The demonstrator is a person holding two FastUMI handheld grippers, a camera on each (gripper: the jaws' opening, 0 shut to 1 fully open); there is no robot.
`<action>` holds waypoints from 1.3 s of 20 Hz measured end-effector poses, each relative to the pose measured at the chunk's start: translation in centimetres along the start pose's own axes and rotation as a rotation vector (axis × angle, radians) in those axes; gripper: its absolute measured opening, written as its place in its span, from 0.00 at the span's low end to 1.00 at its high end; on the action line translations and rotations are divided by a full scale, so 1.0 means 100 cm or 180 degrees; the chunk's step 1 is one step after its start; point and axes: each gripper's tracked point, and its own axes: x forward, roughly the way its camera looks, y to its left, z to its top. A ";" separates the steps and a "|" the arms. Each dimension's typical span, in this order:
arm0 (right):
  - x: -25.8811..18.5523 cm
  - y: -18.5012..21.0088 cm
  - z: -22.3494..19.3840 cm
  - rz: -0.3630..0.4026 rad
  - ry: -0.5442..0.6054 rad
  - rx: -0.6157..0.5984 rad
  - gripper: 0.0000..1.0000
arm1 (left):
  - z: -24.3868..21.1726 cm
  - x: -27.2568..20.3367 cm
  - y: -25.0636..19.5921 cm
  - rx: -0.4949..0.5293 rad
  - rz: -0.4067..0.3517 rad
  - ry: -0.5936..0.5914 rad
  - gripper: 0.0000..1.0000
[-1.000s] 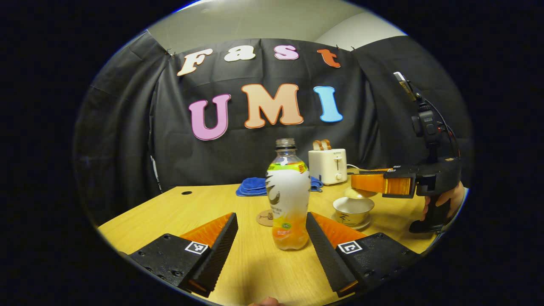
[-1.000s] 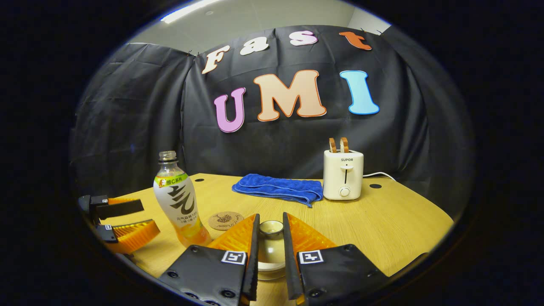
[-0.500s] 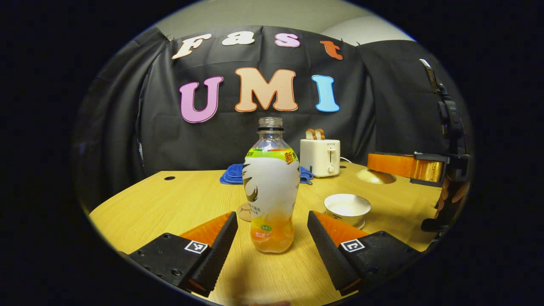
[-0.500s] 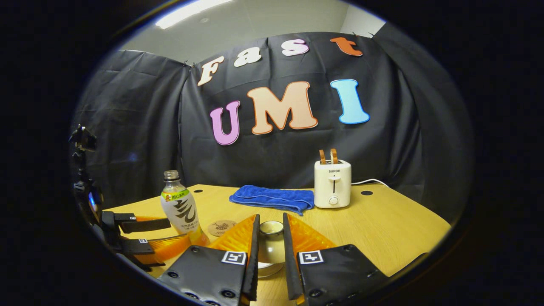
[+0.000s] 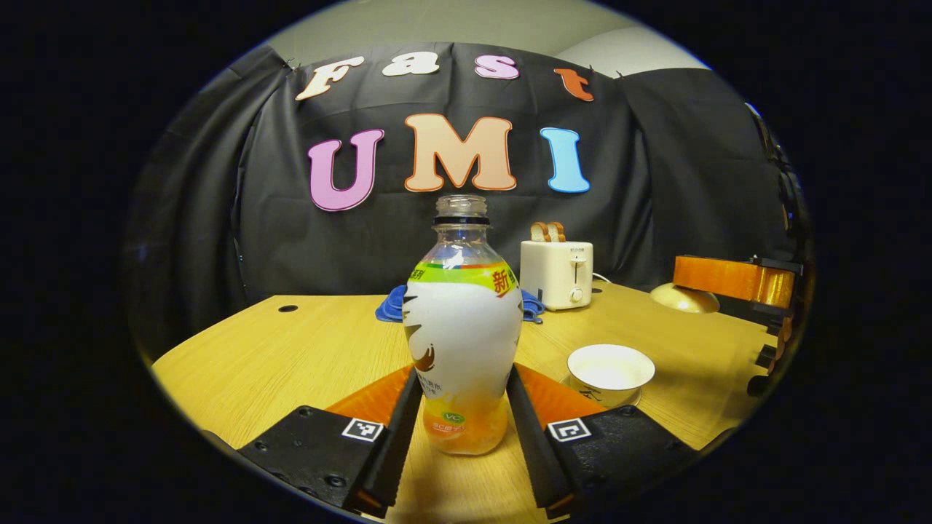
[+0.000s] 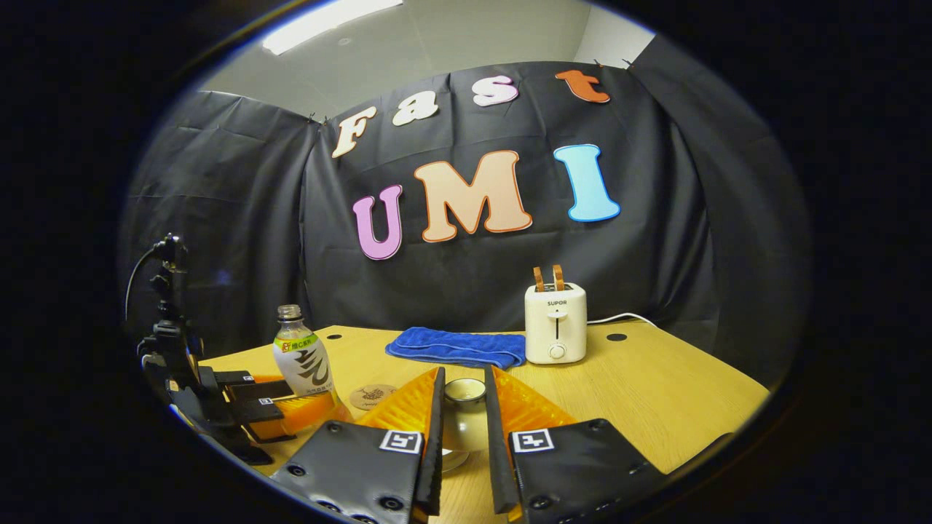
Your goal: Open the teacup lid with one hand, grasp the water bottle and pour water into the teacup with the other hand; after pouring, place the water bottle on the coaster and then close the teacup lid.
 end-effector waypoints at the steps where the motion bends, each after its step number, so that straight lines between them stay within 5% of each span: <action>1: -0.001 -0.003 0.000 -0.0008 0.0003 0.0005 0.30 | 0.000 -0.001 0.001 0.0021 0.0008 0.0002 0.66; 6: -0.005 -0.017 0.002 -0.0070 -0.0022 0.0021 0.30 | 0.001 0.003 0.005 0.0296 0.0093 0.0060 0.58; 13: -0.012 -0.034 0.001 -0.0148 -0.0013 -0.0015 0.30 | 0.003 0.007 0.005 0.0793 0.0135 0.0141 0.58; 21: -0.015 -0.051 0.001 -0.0204 -0.0018 0.0049 0.30 | 0.012 0.007 0.022 0.1969 0.0328 0.0179 0.58; 26: -0.019 -0.059 0.007 -0.0259 -0.0063 0.0094 0.31 | 0.001 0.006 0.018 0.2355 0.0317 0.0271 0.57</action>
